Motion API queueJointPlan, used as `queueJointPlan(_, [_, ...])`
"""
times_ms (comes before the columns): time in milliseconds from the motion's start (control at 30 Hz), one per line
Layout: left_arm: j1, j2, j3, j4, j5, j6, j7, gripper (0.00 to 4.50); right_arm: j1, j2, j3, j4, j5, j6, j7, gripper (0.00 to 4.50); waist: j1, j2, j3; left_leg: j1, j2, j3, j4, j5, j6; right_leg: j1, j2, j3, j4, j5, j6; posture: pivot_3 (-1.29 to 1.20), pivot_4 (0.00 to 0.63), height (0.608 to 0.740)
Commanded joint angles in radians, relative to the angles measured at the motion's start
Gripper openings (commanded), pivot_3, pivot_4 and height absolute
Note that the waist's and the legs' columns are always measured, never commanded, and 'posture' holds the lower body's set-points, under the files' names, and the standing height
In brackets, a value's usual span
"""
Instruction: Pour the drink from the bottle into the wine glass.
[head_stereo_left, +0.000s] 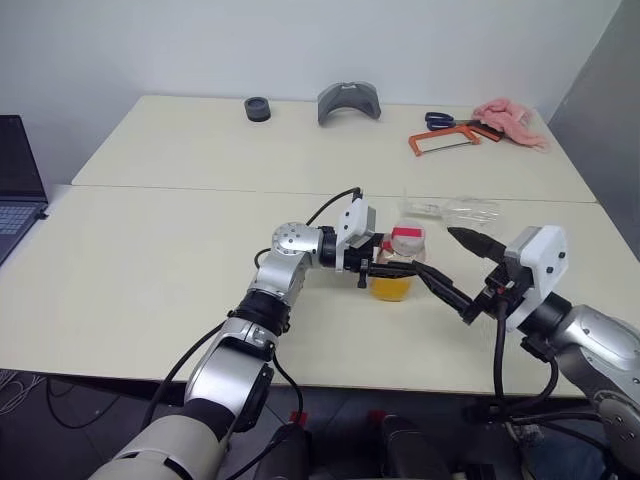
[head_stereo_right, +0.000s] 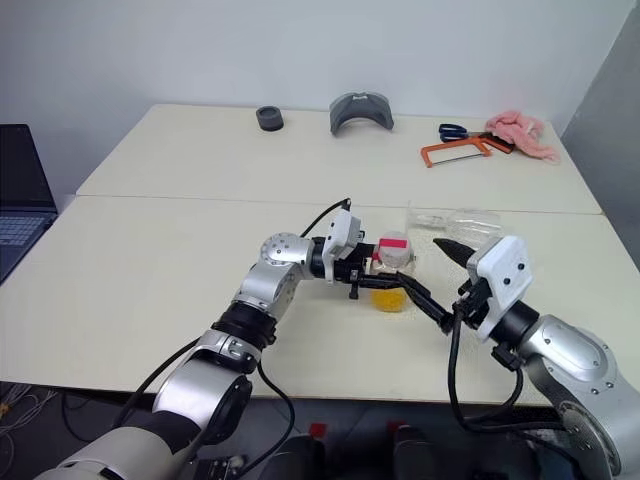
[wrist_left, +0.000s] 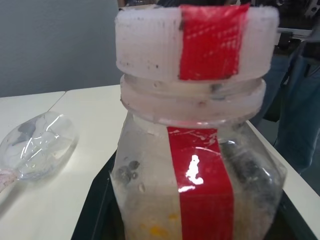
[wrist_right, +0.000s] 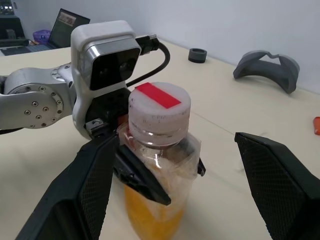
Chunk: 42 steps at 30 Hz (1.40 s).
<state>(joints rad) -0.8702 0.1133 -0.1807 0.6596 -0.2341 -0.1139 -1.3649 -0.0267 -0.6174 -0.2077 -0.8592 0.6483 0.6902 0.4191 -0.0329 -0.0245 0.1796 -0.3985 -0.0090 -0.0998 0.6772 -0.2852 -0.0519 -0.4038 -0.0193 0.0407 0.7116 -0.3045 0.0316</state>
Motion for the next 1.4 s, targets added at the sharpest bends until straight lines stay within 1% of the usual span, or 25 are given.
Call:
queueJointPlan(33, [-0.009,-0.006,0.014,-0.041,-0.020,-0.009,0.002,1.66,0.001,-0.020,-0.032,-0.043,0.042,0.002,0.012,3.95,0.000,0.000,0.000,0.000,0.000,0.000,0.000,0.000,0.000,0.000,0.000,0.000,0.000,0.000,0.000,0.00,0.150,0.740])
queueJointPlan(100, [-0.009,-0.006,0.014,-0.042,-0.021,-0.009,0.002,1.66,-0.004,-0.027,-0.034,-0.042,0.059,0.007,0.012,3.95,0.000,0.000,0.000,0.000,0.000,0.001,0.000,0.000,0.000,0.000,0.000,0.000,0.000,0.000,0.000,0.00,0.150,0.740])
queueJointPlan(200, [-0.009,-0.007,0.015,-0.042,-0.023,-0.009,0.001,1.66,-0.018,-0.031,-0.038,-0.038,0.090,0.015,0.008,4.47,0.000,0.000,0.000,0.000,0.000,0.001,0.000,0.000,0.000,0.000,0.000,0.000,0.000,0.000,0.000,0.00,0.150,0.740])
queueJointPlan(233, [-0.009,-0.007,0.015,-0.042,-0.023,-0.009,0.000,1.66,-0.026,-0.031,-0.041,-0.040,0.107,0.020,0.004,4.50,0.000,0.000,0.000,0.000,0.000,0.001,0.000,0.000,0.000,0.000,0.000,0.000,0.000,0.000,0.000,0.00,0.150,0.740])
queueJointPlan(367, [-0.008,-0.007,0.013,-0.047,-0.024,-0.007,-0.004,1.66,-0.063,-0.033,-0.043,-0.044,0.152,0.035,-0.024,4.50,0.000,0.000,0.000,0.000,0.000,0.000,0.000,0.000,0.000,0.000,0.000,0.000,0.000,0.000,0.000,0.00,0.150,0.740])
queueJointPlan(500, [-0.010,-0.012,0.012,-0.046,-0.025,-0.008,-0.006,1.66,-0.133,-0.031,-0.021,-0.025,0.189,0.062,-0.060,4.50,0.000,0.000,0.000,0.000,0.000,0.000,0.000,0.000,0.000,0.000,0.000,0.000,0.000,0.000,0.000,0.00,0.150,0.740])
queueJointPlan(633, [-0.006,-0.017,0.009,-0.051,-0.027,-0.007,-0.010,1.66,-0.206,-0.036,0.036,0.021,0.163,0.095,-0.082,4.50,0.000,0.000,0.000,0.000,0.000,0.000,0.000,0.000,0.000,0.000,0.000,0.000,0.000,0.000,0.000,0.00,0.150,0.740])
queueJointPlan(800, [-0.006,-0.020,0.007,-0.048,-0.025,-0.009,-0.016,1.66,-0.260,-0.054,0.105,0.067,0.119,0.105,-0.060,4.50,0.000,0.000,0.000,0.000,0.000,0.000,0.000,0.000,0.000,0.000,0.000,0.000,0.000,0.000,0.000,0.00,0.150,0.740])
queueJointPlan(967, [-0.008,-0.022,0.008,-0.044,-0.022,-0.013,-0.020,1.66,-0.307,-0.039,0.135,0.106,0.106,0.106,-0.053,4.50,0.000,0.000,0.000,0.000,0.000,0.000,0.000,0.000,0.000,0.000,0.000,0.000,0.000,0.000,0.000,0.00,0.150,0.740])
queueJointPlan(1167, [-0.006,-0.019,0.009,-0.049,-0.020,-0.012,-0.019,1.66,-0.321,-0.016,0.144,0.124,0.110,0.104,-0.052,4.50,0.000,0.000,0.000,0.000,0.000,0.000,0.000,0.000,0.000,0.000,0.000,0.000,0.000,0.000,0.000,0.00,0.150,0.740])
queueJointPlan(1267, [-0.003,-0.019,0.009,-0.049,-0.020,-0.014,-0.018,1.66,-0.320,-0.007,0.150,0.128,0.099,0.101,-0.053,3.87,0.000,0.000,0.000,0.000,0.000,-0.001,0.000,0.000,0.000,0.000,0.000,0.000,0.000,0.000,0.000,0.00,0.150,0.740])
queueJointPlan(1333, [-0.001,-0.019,0.008,-0.051,-0.019,-0.014,-0.018,1.66,-0.317,-0.004,0.156,0.126,0.091,0.099,-0.049,3.15,0.000,0.000,0.000,0.000,0.000,-0.001,0.000,0.000,0.000,0.000,0.000,0.000,0.000,0.000,0.000,0.00,0.150,0.740])
queueJointPlan(1367, [0.000,-0.019,0.008,-0.052,-0.019,-0.013,-0.017,1.66,-0.314,-0.004,0.160,0.122,0.081,0.093,-0.047,2.87,0.000,0.000,0.000,0.000,0.000,-0.001,0.000,0.000,0.000,0.000,0.000,0.000,0.000,0.000,0.000,0.00,0.150,0.740])
queueJointPlan(1400, [0.001,-0.019,0.008,-0.053,-0.019,-0.013,-0.017,1.66,-0.312,-0.004,0.163,0.119,0.074,0.088,-0.045,2.47,0.000,0.000,0.000,0.000,0.000,-0.001,0.000,0.000,0.000,0.000,0.000,0.000,0.000,0.000,0.000,0.00,0.150,0.740])
